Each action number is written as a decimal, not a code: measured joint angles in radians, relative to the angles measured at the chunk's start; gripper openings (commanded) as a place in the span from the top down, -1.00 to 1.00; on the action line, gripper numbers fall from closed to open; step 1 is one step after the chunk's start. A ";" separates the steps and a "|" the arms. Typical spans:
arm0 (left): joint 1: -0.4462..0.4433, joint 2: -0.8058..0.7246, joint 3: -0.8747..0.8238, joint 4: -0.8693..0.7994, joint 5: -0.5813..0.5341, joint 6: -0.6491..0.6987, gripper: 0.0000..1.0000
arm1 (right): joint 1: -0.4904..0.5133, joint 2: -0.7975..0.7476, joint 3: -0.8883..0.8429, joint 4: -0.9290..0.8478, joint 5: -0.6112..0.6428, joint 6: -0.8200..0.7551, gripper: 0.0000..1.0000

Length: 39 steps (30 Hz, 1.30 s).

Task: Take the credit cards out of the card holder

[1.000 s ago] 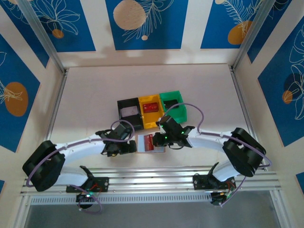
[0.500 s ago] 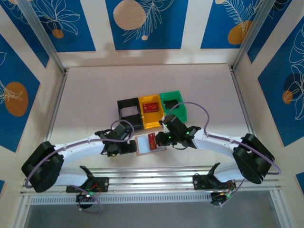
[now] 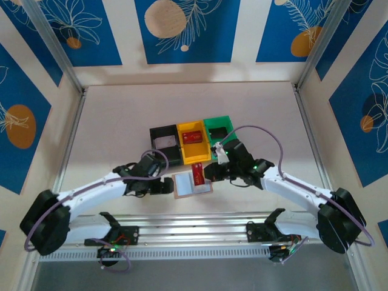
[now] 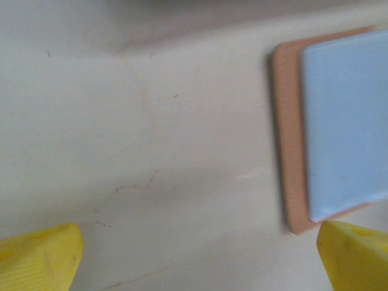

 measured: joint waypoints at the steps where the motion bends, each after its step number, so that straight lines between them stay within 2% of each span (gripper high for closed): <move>1: 0.009 -0.042 0.006 -0.003 0.012 0.027 -0.99 | -0.010 -0.011 0.000 0.001 -0.030 -0.008 1.00; 5: 0.044 -0.202 0.039 0.001 0.084 0.132 -0.99 | -0.027 -0.027 0.000 0.011 -0.132 -0.040 1.00; 8: 0.060 -0.256 0.051 0.006 0.146 0.182 -0.99 | -0.034 -0.031 0.000 0.023 -0.204 -0.057 1.00; 18: 0.067 -0.227 0.124 -0.003 0.367 0.257 -0.86 | -0.038 -0.043 -0.007 0.100 -0.412 -0.080 1.00; 26: 0.069 -0.187 0.129 0.106 0.534 0.217 -0.62 | -0.021 -0.043 -0.026 0.157 -0.493 -0.077 1.00; 30: 0.069 -0.160 0.101 0.195 0.600 0.165 -0.38 | 0.003 -0.039 -0.026 0.174 -0.508 -0.077 1.00; 39: 0.070 -0.129 0.073 0.314 0.681 0.074 0.02 | 0.033 0.007 -0.026 0.195 -0.520 -0.077 1.00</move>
